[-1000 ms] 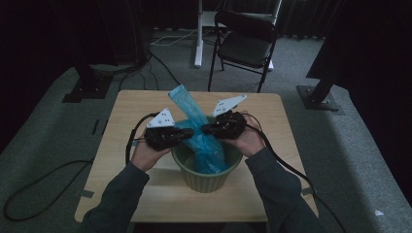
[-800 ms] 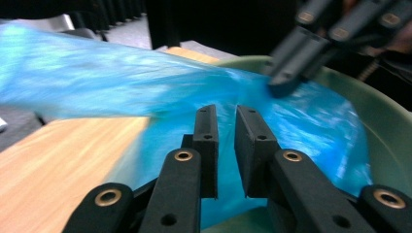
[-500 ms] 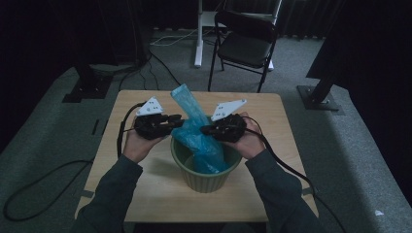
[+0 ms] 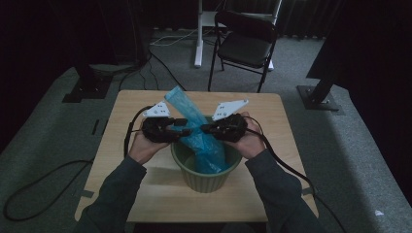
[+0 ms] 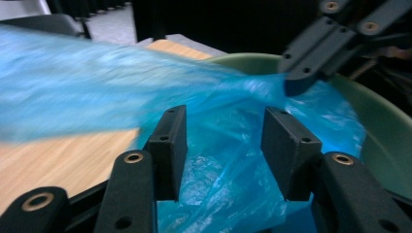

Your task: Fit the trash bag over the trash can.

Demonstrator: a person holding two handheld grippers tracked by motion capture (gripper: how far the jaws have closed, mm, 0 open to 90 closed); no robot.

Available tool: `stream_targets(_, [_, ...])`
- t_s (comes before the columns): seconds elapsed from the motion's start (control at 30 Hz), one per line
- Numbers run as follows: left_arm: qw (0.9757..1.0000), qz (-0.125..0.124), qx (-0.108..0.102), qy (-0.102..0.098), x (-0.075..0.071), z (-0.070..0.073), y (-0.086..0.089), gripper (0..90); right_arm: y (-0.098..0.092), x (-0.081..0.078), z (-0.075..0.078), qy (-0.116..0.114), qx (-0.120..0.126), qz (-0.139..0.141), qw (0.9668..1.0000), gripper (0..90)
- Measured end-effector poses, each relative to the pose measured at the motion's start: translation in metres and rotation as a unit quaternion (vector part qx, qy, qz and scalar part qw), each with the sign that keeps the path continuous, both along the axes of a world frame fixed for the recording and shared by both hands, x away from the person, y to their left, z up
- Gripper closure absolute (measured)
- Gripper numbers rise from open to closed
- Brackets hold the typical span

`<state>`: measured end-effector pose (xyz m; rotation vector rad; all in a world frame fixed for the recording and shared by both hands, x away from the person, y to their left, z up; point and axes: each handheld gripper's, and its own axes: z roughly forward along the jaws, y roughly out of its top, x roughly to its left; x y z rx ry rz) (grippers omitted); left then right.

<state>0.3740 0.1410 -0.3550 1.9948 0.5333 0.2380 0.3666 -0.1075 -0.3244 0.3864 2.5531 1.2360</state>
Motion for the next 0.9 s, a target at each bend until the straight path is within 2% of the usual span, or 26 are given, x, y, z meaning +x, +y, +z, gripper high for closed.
stream_targets(0.07, [0.9999, 0.001, 0.013, -0.005, -0.001, -0.001, -0.003, 51.6, 0.0, 0.0, 0.0, -0.001, -0.001, -0.001, 1.0, 89.0])
stream_targets(0.1, [0.9998, 0.006, 0.02, -0.008, -0.001, -0.001, -0.005, 54.3, 0.0, 0.0, 0.0, -0.001, -0.001, -0.001, 1.0, 89.0])
stream_targets(0.23, [0.9978, 0.02, 0.058, -0.026, -0.004, -0.003, -0.012, 79.4, -0.001, -0.001, 0.001, -0.005, 0.002, 0.002, 1.0, 89.2])
stream_targets(0.3, [0.9971, 0.027, 0.061, -0.037, -0.005, -0.002, -0.012, 88.0, -0.001, -0.002, 0.002, -0.005, 0.002, 0.001, 1.0, 89.5])
stream_targets(0.53, [0.996, 0.055, 0.053, -0.047, -0.005, 0.004, -0.003, 89.8, -0.003, -0.005, 0.002, -0.012, -0.011, 0.002, 0.9999, 89.6])
stream_targets(0.67, [0.9956, 0.068, 0.046, -0.044, -0.004, 0.004, 0.003, 89.8, -0.005, -0.005, 0.002, -0.015, -0.014, 0.002, 0.9998, 89.6])
stream_targets(0.77, [0.995, 0.075, 0.046, -0.047, -0.004, 0.006, 0.006, 89.8, -0.008, -0.003, -0.001, -0.011, -0.014, -0.002, 0.9998, 89.6])
stream_targets(0.9, [0.994, 0.091, 0.045, -0.041, 0.0, 0.005, 0.013, 89.8, -0.013, -0.003, -0.004, -0.007, -0.017, -0.008, 0.9998, 89.6])
